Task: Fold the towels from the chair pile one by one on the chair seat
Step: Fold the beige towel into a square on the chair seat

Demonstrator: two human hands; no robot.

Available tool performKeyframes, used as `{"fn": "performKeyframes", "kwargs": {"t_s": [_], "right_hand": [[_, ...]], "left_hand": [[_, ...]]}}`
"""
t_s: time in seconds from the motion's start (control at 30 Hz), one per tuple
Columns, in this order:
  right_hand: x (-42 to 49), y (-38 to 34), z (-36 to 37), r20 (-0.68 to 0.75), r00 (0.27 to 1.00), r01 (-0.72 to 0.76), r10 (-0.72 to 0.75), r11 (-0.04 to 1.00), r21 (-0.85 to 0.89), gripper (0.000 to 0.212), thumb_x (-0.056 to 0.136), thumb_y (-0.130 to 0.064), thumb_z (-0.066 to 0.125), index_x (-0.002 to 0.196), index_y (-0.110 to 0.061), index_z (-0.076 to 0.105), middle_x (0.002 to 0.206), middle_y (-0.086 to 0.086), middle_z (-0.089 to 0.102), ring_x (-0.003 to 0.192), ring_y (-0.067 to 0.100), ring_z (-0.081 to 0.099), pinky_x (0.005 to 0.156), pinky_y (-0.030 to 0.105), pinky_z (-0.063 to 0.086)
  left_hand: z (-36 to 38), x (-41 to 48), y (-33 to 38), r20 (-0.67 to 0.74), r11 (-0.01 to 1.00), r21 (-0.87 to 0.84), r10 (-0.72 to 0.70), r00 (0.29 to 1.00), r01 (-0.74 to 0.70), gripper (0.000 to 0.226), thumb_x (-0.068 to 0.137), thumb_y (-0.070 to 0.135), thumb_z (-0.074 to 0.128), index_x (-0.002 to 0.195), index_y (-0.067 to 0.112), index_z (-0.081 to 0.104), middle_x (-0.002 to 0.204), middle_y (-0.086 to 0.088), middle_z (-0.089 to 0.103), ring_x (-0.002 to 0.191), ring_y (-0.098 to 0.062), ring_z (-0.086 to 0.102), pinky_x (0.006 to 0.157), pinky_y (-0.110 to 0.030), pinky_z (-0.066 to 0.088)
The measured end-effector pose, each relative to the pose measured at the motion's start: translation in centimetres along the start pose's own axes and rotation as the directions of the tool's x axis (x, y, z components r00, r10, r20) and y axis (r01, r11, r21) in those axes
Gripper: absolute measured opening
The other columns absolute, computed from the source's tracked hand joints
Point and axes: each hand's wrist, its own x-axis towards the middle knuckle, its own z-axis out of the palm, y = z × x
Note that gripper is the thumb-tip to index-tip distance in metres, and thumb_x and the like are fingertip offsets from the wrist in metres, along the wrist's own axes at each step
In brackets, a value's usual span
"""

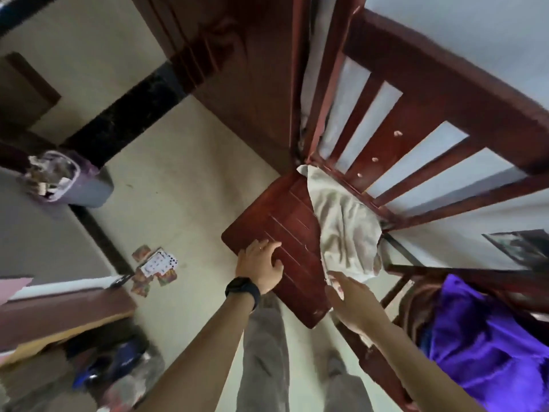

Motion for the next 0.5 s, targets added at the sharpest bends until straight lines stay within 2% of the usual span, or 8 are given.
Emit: {"fn": "performKeyframes", "kwargs": {"t_s": [0.1, 0.2, 0.23, 0.3, 0.37, 0.43, 0.5], "right_hand": [[7.0, -0.8, 0.8, -0.029, 0.994, -0.101, 0.104, 0.991, 0.084, 0.049, 0.099, -0.04, 0.044, 0.145, -0.023, 0.045, 0.136, 0.004, 0.061, 0.126, 0.025, 0.057, 0.105, 0.038, 0.045], [12.7, -1.8, 1.0, -0.129, 0.978, -0.141, 0.164, 0.975, 0.174, 0.056, 0.094, -0.048, 0.043, 0.143, -0.019, 0.047, 0.137, 0.008, 0.058, 0.13, 0.028, 0.052, 0.104, 0.04, 0.043], [14.7, -1.8, 1.2, -0.142, 0.969, -0.171, 0.203, 0.963, 0.207, 0.058, 0.095, -0.049, 0.047, 0.146, -0.021, 0.044, 0.142, 0.009, 0.052, 0.136, 0.029, 0.046, 0.108, 0.041, 0.039], [17.9, -1.7, 2.0, -0.122, 0.944, -0.276, 0.307, 0.936, 0.22, 0.068, 0.091, -0.06, 0.05, 0.151, -0.034, 0.033, 0.156, 0.008, 0.034, 0.145, 0.031, 0.031, 0.114, 0.049, 0.033], [19.5, -1.4, 3.2, -0.119, 0.905, -0.385, 0.407, 0.907, 0.172, 0.075, 0.086, -0.068, 0.049, 0.151, -0.046, 0.019, 0.161, 0.006, 0.016, 0.148, 0.036, 0.018, 0.112, 0.059, 0.031], [20.4, -1.2, 4.0, -0.193, 0.863, -0.451, 0.466, 0.885, 0.119, 0.073, 0.088, -0.065, 0.052, 0.149, -0.042, 0.019, 0.156, 0.008, 0.02, 0.144, 0.038, 0.022, 0.105, 0.063, 0.036], [20.7, -1.1, 4.5, -0.238, 0.855, -0.471, 0.462, 0.882, 0.018, 0.059, 0.094, -0.056, 0.049, 0.143, -0.029, 0.029, 0.146, 0.01, 0.041, 0.135, 0.037, 0.037, 0.098, 0.061, 0.042]], "left_hand": [[1.7, 6.7, -2.3, 0.122, 0.99, 0.132, 0.03, 0.992, -0.046, 0.058, 0.092, 0.04, 0.049, 0.148, 0.034, 0.033, 0.16, -0.003, 0.026, 0.148, -0.025, 0.019, 0.118, -0.051, 0.02], [2.8, 10.7, -4.0, 0.159, 0.96, 0.235, 0.113, 0.981, -0.149, 0.067, 0.093, 0.043, 0.048, 0.153, 0.036, 0.019, 0.165, -0.005, 0.008, 0.151, -0.026, 0.007, 0.119, -0.053, 0.014], [3.0, 12.0, -4.6, 0.169, 0.943, 0.268, 0.157, 0.973, -0.198, 0.07, 0.092, 0.043, 0.048, 0.153, 0.037, 0.015, 0.165, -0.005, 0.002, 0.151, -0.027, 0.003, 0.119, -0.054, 0.012], [3.7, 13.7, -6.1, 0.212, 0.903, 0.325, 0.221, 0.952, -0.282, 0.075, 0.091, 0.043, 0.051, 0.154, 0.039, 0.01, 0.164, -0.002, -0.009, 0.151, -0.026, -0.003, 0.118, -0.057, 0.012], [4.4, 14.4, -7.7, 0.257, 0.889, 0.333, 0.235, 0.937, -0.315, 0.083, 0.089, 0.04, 0.055, 0.153, 0.044, 0.002, 0.162, 0.004, -0.021, 0.151, -0.024, -0.01, 0.116, -0.06, 0.012], [4.7, 14.7, -8.9, 0.276, 0.883, 0.317, 0.263, 0.924, -0.346, 0.091, 0.086, 0.035, 0.058, 0.151, 0.048, -0.005, 0.159, 0.008, -0.028, 0.15, -0.021, -0.016, 0.115, -0.061, 0.012], [4.4, 14.7, -9.2, 0.301, 0.873, 0.309, 0.285, 0.91, -0.376, 0.093, 0.085, 0.031, 0.059, 0.151, 0.048, -0.003, 0.159, 0.01, -0.029, 0.15, -0.019, -0.017, 0.115, -0.061, 0.012]]}}
